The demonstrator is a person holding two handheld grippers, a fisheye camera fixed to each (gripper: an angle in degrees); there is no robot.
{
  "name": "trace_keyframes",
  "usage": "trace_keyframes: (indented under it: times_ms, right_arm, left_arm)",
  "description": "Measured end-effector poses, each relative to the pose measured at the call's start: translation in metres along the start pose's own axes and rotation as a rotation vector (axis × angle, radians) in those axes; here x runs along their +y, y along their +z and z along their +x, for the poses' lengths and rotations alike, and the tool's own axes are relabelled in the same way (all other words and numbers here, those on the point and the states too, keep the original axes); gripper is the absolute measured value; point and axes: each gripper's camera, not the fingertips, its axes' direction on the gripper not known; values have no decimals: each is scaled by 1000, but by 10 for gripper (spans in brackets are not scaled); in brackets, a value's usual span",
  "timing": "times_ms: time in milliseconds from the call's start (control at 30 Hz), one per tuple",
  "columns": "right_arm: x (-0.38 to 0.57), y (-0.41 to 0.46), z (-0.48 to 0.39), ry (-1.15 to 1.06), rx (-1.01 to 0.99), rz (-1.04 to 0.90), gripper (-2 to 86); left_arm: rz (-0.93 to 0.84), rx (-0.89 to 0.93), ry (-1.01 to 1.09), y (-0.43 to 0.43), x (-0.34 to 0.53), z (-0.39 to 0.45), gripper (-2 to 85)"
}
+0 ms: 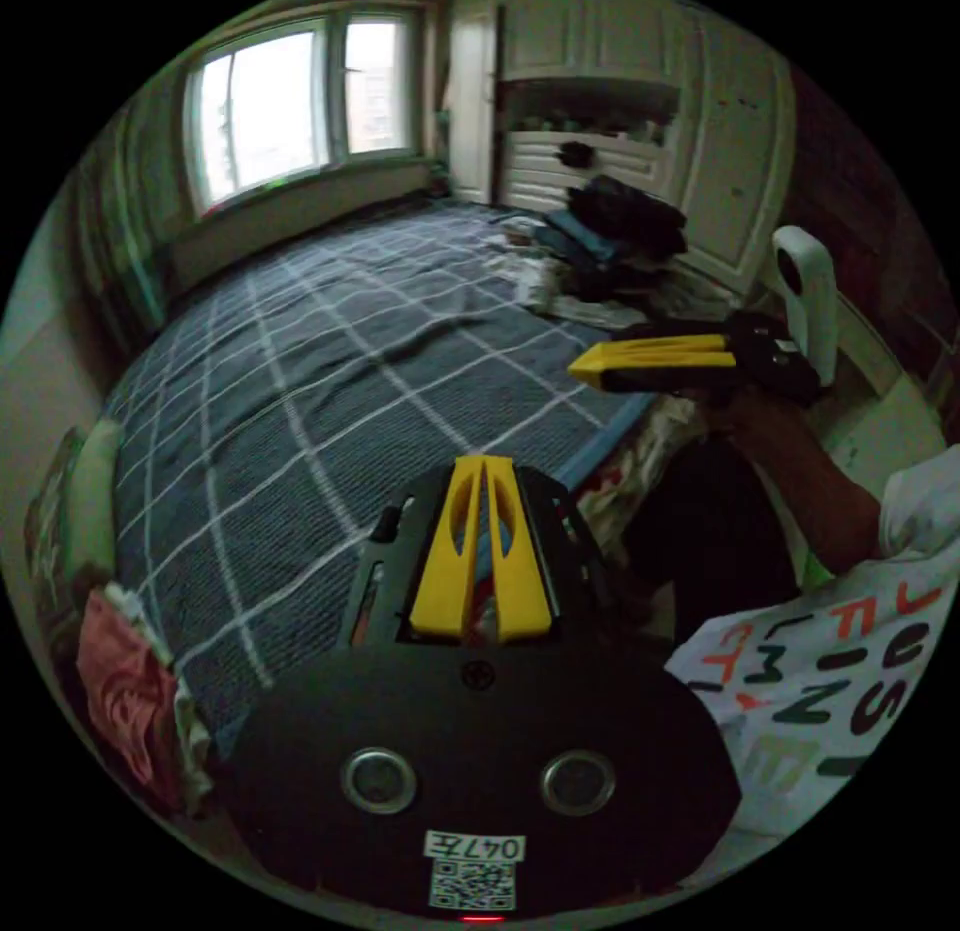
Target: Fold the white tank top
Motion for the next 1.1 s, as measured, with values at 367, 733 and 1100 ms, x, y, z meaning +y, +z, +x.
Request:
trace_keyframes:
  times_ms: [367,733,1100]
  right_arm:
    - [175,-20,275,350,401,-231,121]
    - [192,-55,288,280,73,-133,5]
    - [118,-91,21,-536,-222,-57,8]
  left_arm:
    - [-211,113,47,142,-126,113,-8]
    - [-264,36,-28,181,-179,142,-8]
    - [-153,19,-217,118,-170,97,22]
